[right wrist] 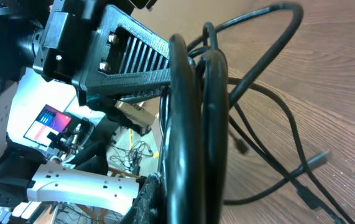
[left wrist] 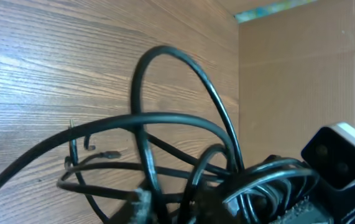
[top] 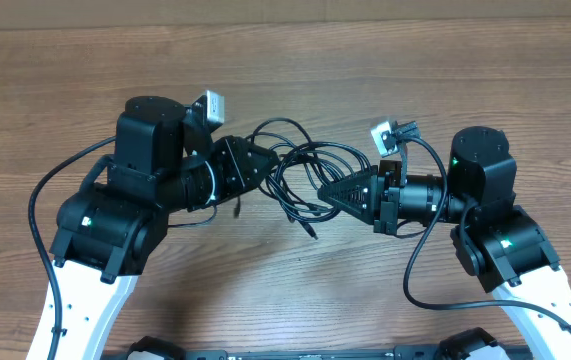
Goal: Untangle cables
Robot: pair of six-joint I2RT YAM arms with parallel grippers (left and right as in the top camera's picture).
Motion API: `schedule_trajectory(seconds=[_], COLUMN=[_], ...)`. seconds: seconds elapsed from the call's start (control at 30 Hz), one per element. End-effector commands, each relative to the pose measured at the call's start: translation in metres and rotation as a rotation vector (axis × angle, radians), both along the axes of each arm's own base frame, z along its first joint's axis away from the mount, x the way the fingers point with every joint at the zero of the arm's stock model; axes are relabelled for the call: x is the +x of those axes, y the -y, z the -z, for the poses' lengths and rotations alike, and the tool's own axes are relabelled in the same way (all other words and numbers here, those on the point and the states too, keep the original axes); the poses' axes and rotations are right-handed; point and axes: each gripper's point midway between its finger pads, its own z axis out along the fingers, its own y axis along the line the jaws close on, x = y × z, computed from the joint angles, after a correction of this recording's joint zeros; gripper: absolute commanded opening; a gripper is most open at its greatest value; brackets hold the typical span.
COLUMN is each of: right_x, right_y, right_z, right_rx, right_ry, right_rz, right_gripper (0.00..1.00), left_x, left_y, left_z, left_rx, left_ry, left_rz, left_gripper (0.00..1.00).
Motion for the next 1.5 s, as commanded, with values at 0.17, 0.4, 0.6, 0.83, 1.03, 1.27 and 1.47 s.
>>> schedule_trajectory(seconds=[0.17, 0.4, 0.6, 0.83, 1.03, 1.27, 1.47], right_x=[-0.005, 0.004, 0.006, 0.017, 0.022, 0.033, 0.038], right_y=[0.0, 0.004, 0.007, 0.013, 0.017, 0.031, 0.04], right_z=[-0.006, 0.006, 0.015, 0.029, 0.046, 0.071, 0.08], right_rx=[0.014, -0.031, -0.069, -0.126, -0.182, -0.287, -0.336], right_ry=[0.015, -0.014, -0.011, -0.031, -0.066, -0.128, -0.14], right_rz=[-0.02, 0.045, 0.066, 0.147, 0.176, 0.283, 0.341], right_gripper=[0.04, 0.04, 0.04, 0.05, 0.04, 0.04, 0.04], left_x=[0.0, 0.002, 0.004, 0.005, 0.001, -0.002, -0.004], left_y=[0.009, 0.015, 0.019, 0.033, 0.05, 0.056, 0.06], left_z=[-0.011, -0.021, -0.029, -0.048, -0.067, -0.078, -0.091], left_rx=[-0.048, -0.147, -0.227, -0.314, -0.371, -0.417, -0.468], left_ry=[-0.008, -0.074, -0.131, -0.128, -0.081, -0.081, -0.071], left_rz=[-0.002, -0.047, -0.086, -0.077, -0.028, -0.001, 0.026], left_gripper=[0.04, 0.04, 0.04, 0.04, 0.04, 0.04, 0.04])
